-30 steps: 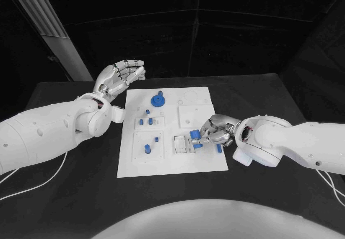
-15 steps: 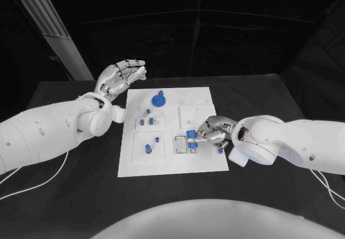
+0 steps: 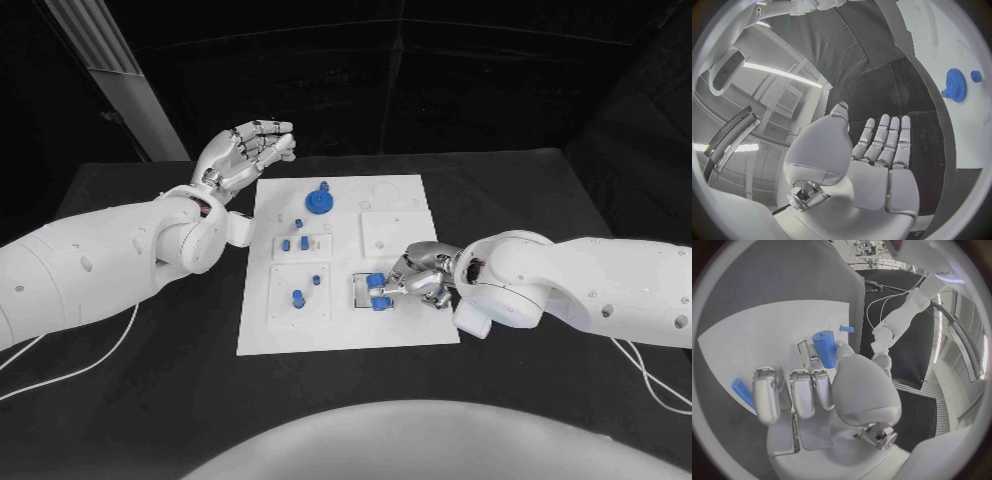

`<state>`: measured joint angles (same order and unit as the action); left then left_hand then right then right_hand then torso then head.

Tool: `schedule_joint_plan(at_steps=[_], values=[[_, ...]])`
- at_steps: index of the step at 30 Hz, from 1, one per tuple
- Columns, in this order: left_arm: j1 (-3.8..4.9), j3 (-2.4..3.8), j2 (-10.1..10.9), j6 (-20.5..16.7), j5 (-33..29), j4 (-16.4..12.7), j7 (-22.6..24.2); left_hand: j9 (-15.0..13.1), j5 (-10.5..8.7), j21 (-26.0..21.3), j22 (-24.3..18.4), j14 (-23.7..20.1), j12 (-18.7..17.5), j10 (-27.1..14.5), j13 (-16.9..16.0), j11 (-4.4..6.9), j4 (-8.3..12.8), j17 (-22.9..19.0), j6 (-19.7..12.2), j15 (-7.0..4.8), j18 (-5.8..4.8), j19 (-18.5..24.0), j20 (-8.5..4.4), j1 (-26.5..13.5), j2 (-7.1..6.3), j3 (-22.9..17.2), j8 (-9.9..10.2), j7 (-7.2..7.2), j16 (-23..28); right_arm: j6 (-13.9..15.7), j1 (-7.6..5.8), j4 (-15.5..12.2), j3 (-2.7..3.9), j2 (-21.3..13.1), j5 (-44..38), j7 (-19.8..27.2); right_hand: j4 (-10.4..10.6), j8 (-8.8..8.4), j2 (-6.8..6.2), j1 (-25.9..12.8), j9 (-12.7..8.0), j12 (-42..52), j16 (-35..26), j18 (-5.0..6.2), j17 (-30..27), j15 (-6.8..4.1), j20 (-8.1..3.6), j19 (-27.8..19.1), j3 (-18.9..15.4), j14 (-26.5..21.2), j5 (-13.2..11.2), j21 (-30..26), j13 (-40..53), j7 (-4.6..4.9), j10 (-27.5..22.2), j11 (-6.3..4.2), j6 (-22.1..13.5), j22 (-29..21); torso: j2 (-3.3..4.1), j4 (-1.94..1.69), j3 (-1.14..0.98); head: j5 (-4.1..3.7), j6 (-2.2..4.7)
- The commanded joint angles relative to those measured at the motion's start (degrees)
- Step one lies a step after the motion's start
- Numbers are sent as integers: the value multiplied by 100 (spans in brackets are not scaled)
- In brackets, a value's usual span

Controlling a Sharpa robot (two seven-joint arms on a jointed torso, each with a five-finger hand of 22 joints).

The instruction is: Assemble the parts on the task board

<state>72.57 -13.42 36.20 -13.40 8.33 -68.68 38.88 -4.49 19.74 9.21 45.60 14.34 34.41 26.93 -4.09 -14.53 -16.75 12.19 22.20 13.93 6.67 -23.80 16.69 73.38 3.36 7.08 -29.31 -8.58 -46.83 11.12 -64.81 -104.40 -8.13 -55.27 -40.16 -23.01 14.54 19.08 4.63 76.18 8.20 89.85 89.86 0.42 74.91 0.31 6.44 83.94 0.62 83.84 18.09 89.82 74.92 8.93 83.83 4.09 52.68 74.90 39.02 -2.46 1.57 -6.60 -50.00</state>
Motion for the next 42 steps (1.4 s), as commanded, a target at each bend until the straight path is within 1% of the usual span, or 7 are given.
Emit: schedule_joint_plan(at_steps=[1,15,19,24,32,36,42], values=[[8,4,-1,73,-17,-5,774,9,29,-40,-7,-36,18,-57,7,0,0,-8,-47,15,-98,-14,-9,0,52,35,-41,-817,-33,-245,-8,13,2,27,70,-213,-416,-37,-13,-64,-2,15,14,-42,1509,13,25,606,459,616,-32,18,1508,-73,617,38,104,1510,-1,3,0,3,0],[4,4,19,85,-17,-19,752,10,29,-42,-8,-37,22,-60,8,-1,0,-14,-51,15,-99,-12,-9,0,55,38,-45,-817,-38,-56,-7,99,3,174,-22,-270,-292,-34,7,-149,8,15,14,-42,1509,15,29,606,404,616,-70,18,1508,-91,617,23,171,1510,-1,-3,-1,5,0],[4,4,22,83,-17,-23,748,10,29,-42,-8,-37,22,-60,8,-1,0,-14,-51,15,-99,-12,-9,0,55,38,-45,-817,-38,-2,-7,121,3,218,-80,-300,-223,-47,-12,-202,9,15,14,-42,1509,11,27,606,349,616,-102,18,1508,-89,617,22,175,1510,-2,5,0,7,0],[4,4,24,87,-17,-27,744,10,29,-42,-8,-37,22,-60,8,-1,0,-14,-51,15,-99,-12,-9,0,55,38,-45,-817,-38,-26,-8,153,4,269,-114,-382,-129,-66,-31,-272,9,15,14,-42,1509,13,28,606,269,616,-140,18,1508,-83,617,26,171,1510,-4,-1,3,8,0],[4,4,26,97,-17,-30,730,13,29,-45,-10,-40,31,-66,10,-1,0,-26,-59,16,-100,-8,-9,0,61,45,-53,-817,-48,-17,-8,185,5,323,-225,-464,99,-93,-62,-436,18,15,14,-42,1509,20,35,606,43,616,-371,18,1508,-70,617,37,174,1510,-5,5,2,24,0],[4,4,25,102,-17,-31,728,13,29,-45,-10,-40,31,-66,10,-1,0,-26,-59,16,-100,-8,-9,0,61,45,-53,-817,-48,-16,-8,195,5,351,-265,-510,188,-100,-75,-523,29,15,14,-42,1509,20,36,606,-100,616,-567,18,1508,-68,617,39,179,1510,0,-2,0,27,0],[4,4,24,105,-17,-31,723,13,29,-45,-10,-40,31,-66,10,-1,0,-26,-59,16,-100,-8,-9,0,61,45,-53,-817,-48,16,-8,208,5,366,-305,-543,208,-104,-49,-613,39,15,14,-42,1509,19,36,606,-221,616,-695,18,1508,-67,617,40,180,1510,-2,5,2,34,0]])
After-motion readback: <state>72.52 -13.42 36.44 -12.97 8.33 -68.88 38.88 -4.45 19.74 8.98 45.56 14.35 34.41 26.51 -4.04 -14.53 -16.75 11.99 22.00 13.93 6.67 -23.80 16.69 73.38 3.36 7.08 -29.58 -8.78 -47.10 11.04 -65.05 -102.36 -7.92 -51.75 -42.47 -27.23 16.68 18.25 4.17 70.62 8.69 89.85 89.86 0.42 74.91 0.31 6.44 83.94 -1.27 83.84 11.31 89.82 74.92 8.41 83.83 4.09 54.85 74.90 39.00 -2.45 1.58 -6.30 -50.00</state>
